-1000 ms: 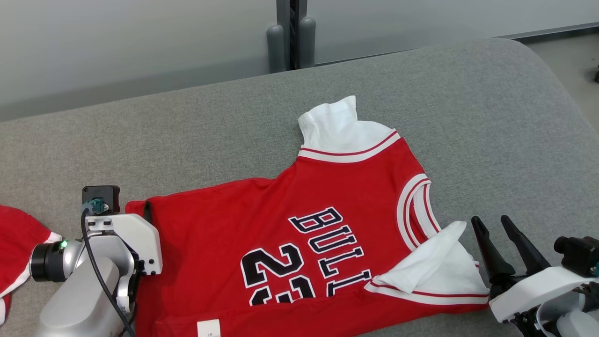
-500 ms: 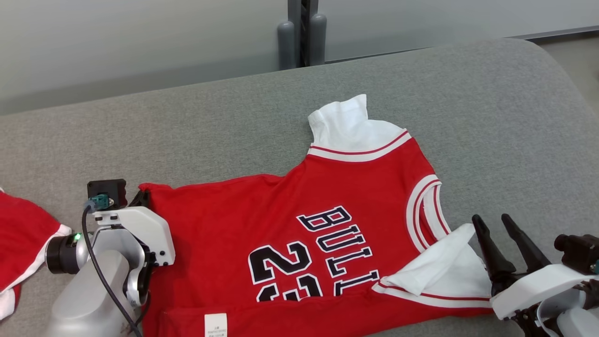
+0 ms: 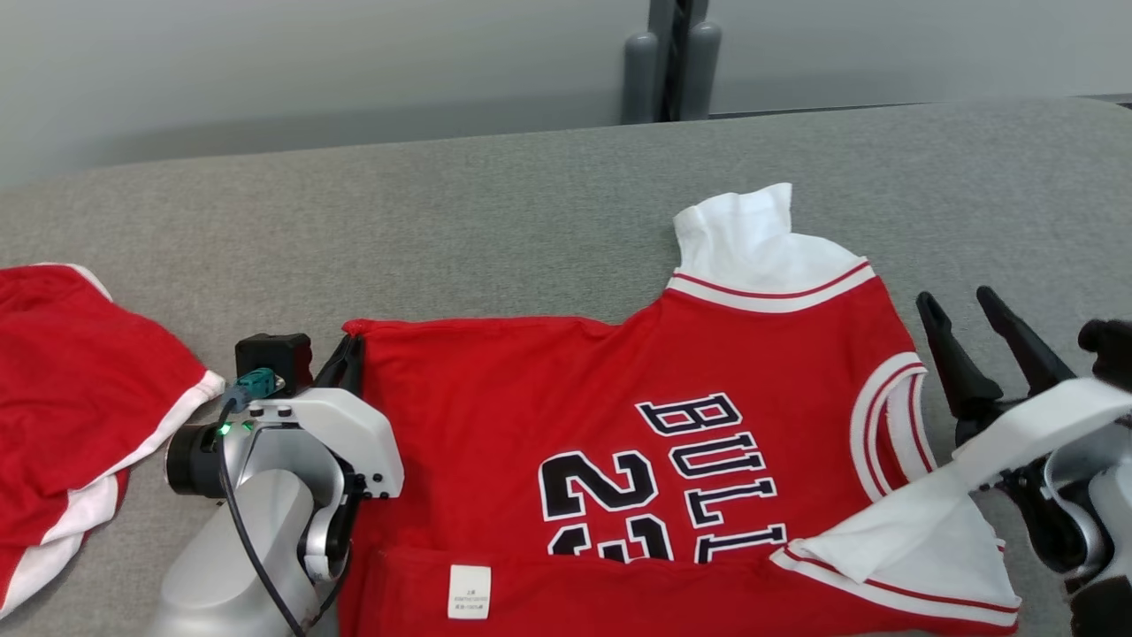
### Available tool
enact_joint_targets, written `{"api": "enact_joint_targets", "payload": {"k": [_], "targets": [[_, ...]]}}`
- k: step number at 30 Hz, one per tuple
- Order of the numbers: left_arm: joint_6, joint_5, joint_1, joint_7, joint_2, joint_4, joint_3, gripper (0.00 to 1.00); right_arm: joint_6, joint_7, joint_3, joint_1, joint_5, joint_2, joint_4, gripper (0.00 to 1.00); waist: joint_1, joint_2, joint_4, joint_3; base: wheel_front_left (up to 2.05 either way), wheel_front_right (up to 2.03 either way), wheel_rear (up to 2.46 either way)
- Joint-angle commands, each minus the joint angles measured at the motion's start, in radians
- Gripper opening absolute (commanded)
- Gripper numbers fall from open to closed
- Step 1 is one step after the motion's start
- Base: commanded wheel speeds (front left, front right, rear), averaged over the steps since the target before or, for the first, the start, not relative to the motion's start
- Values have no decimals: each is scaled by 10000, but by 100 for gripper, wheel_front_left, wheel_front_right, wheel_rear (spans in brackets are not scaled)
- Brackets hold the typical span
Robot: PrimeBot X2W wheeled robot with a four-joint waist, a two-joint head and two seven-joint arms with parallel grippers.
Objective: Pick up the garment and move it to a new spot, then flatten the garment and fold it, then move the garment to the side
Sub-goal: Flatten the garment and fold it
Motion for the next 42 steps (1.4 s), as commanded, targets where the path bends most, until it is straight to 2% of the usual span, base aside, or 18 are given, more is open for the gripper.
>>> {"api": "enact_joint_targets", "payload": {"k": [1,7,15,23,26,28,29,42], "targets": [[9,43,43,-92,-12,-153,-6,0,1,192,26,-352,-62,-114,171,100,-1,0,363,119,0,0,0],[-35,187,158,-26,-359,-830,-399,0,1,1264,94,-2007,-65,-391,1465,100,-1,0,1237,488,0,0,0],[-42,295,-247,-39,-892,-1430,-769,0,1,2377,312,-4306,54,-589,3825,100,-1,0,2269,1252,0,0,0],[-89,295,-523,-105,-1143,-1312,-926,0,1,2525,871,-5366,256,-510,5030,99,-1,0,2533,1576,0,0,0],[-129,259,-550,-131,-1193,-1219,-934,0,1,2474,1082,-5593,401,-520,5296,46,-1,0,2549,1632,0,0,0],[-150,229,-622,-166,-1204,-1149,-917,0,1,2493,1190,-5708,547,-448,5460,5,-1,0,2559,1662,0,0,0],[-154,212,-664,-188,-1217,-1128,-909,0,1,2445,1246,-5755,609,-412,5519,0,-1,0,2563,1674,0,0,0],[-138,31,-700,-372,-1212,-787,-786,0,1,1364,2120,-5683,1199,-593,5531,0,-1,0,2366,1400,0,0,0]]}}
